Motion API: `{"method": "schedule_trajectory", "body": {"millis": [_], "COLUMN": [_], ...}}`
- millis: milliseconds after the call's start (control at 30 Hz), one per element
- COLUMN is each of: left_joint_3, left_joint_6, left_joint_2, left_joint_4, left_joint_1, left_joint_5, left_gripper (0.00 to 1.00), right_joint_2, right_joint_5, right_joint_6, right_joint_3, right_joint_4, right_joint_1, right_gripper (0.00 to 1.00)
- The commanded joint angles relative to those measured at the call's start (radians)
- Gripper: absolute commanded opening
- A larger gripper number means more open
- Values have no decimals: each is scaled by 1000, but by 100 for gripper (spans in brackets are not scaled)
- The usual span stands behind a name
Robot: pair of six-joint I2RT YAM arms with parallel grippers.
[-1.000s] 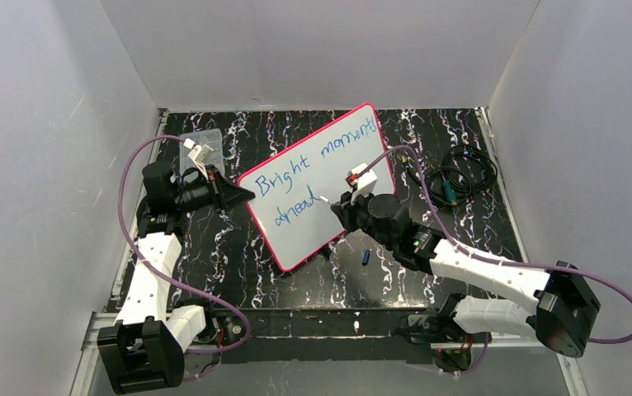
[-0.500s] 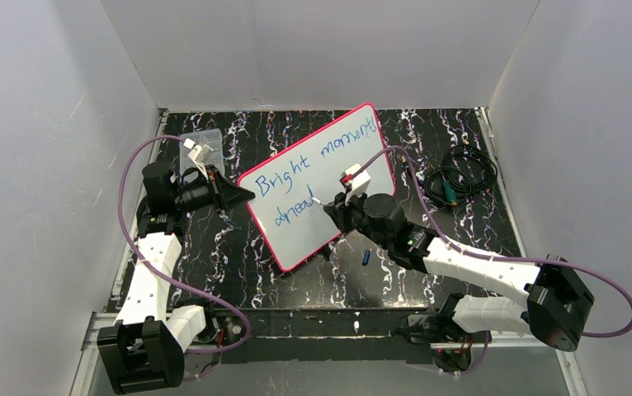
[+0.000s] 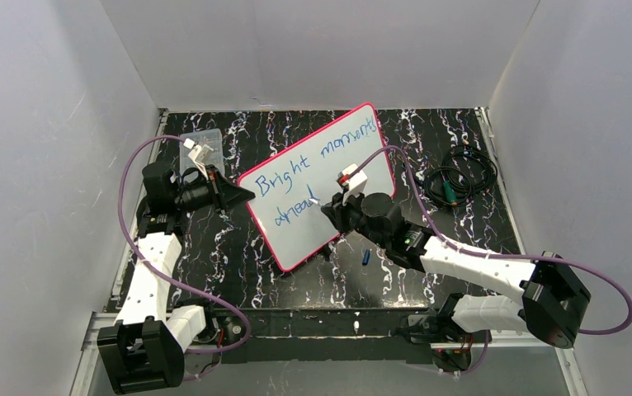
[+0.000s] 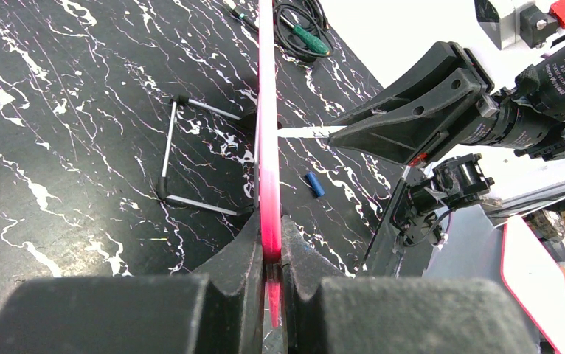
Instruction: Write a sentence on the whiteboard
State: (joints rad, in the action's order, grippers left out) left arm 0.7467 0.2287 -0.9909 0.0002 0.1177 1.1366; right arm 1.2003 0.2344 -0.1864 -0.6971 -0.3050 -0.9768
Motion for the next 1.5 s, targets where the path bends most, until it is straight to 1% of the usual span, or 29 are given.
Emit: {"method": "schedule_trajectory", "body": {"millis": [0,833,1067,1200,1300,1467], "left_joint_3": [11,11,10,10,7,4], "left_joint_6": [-5,-3,-3,-3,-3,-17], "left_joint_2": [29,29,31,36,43,63], "left_joint_4": [44,44,45,43,39,10], "left_joint_1": [-3,-3,-4,-3,-3,-3], "left_joint_5": [34,32,32,25,16,-3], "left_gripper": [0,0,0,0,0,22], "right_joint_2": [8,-4,-32,-57,-106,-184], "right_joint_5": [-10,12,48,21,1,29], "right_joint_6": [7,-13,-13,-5,-1,17], "right_joint_3": [-44,3,10,0,0,-12], "right_joint_4": [-54,4,21,36,48,111], "right_joint_1": [-4,-19,-22,-23,-23,-22], "right_gripper": [1,1,1,1,1,1]}}
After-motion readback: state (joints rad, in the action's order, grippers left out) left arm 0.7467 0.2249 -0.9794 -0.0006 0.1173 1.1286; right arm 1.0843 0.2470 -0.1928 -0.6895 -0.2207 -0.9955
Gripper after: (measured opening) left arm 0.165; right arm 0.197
